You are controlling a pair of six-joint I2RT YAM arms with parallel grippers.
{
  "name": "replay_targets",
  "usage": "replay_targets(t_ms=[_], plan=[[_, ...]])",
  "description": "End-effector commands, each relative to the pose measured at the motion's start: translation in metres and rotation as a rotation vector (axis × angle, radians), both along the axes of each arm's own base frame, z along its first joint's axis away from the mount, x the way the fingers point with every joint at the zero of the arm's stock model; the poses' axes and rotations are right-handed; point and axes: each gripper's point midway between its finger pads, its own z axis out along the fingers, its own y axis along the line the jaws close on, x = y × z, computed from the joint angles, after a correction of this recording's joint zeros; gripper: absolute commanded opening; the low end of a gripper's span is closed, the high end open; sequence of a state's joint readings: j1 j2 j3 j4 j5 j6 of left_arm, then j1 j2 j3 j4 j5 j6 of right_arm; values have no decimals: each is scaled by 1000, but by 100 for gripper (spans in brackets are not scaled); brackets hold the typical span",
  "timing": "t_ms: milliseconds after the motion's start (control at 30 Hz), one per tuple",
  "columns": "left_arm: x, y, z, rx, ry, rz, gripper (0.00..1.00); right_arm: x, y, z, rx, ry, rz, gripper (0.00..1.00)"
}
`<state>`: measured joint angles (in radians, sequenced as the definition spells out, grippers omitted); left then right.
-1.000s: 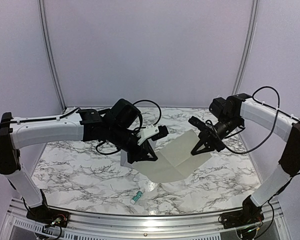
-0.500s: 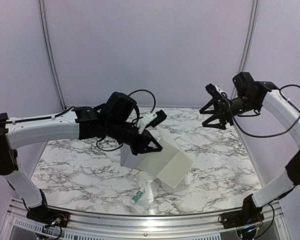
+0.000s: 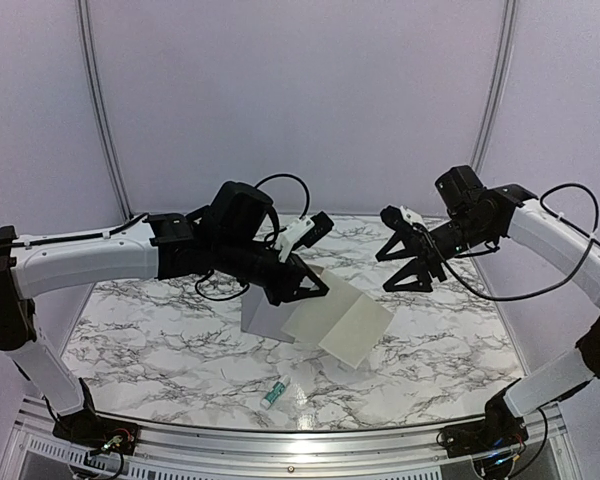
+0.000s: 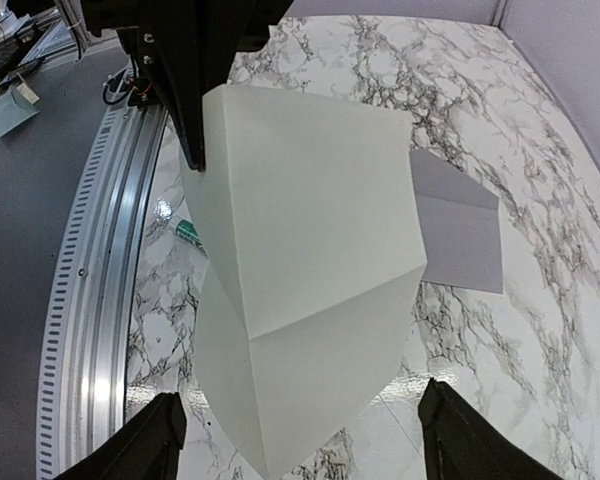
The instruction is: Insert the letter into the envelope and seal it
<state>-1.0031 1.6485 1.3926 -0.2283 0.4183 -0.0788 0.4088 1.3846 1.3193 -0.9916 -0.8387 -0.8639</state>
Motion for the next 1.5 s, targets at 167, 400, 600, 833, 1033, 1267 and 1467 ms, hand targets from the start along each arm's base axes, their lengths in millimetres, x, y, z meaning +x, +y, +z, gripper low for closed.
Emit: replay_targets(t_ms=[167, 400, 600, 833, 1033, 1267, 1467], plan=[[5, -1, 39, -80, -98, 19, 0, -24, 27, -33, -40, 85, 109, 75], [14, 4, 49, -104, -159, 69, 0, -26, 30, -44, -47, 133, 110, 65], [19, 5, 50, -106, -184, 92, 0, -29, 32, -49, -41, 174, 123, 51], [17, 2, 44, -99, -168, 76, 0, -25, 34, -49, -45, 190, 110, 46], [18, 4, 41, -90, -171, 86, 0, -12, 36, -45, -63, 179, 54, 37], [18, 7, 39, -84, -173, 95, 0, -2, 36, -48, -94, 180, 7, 19], [23, 9, 37, -75, -173, 125, 0, -1, 37, -48, -87, 175, 8, 0]])
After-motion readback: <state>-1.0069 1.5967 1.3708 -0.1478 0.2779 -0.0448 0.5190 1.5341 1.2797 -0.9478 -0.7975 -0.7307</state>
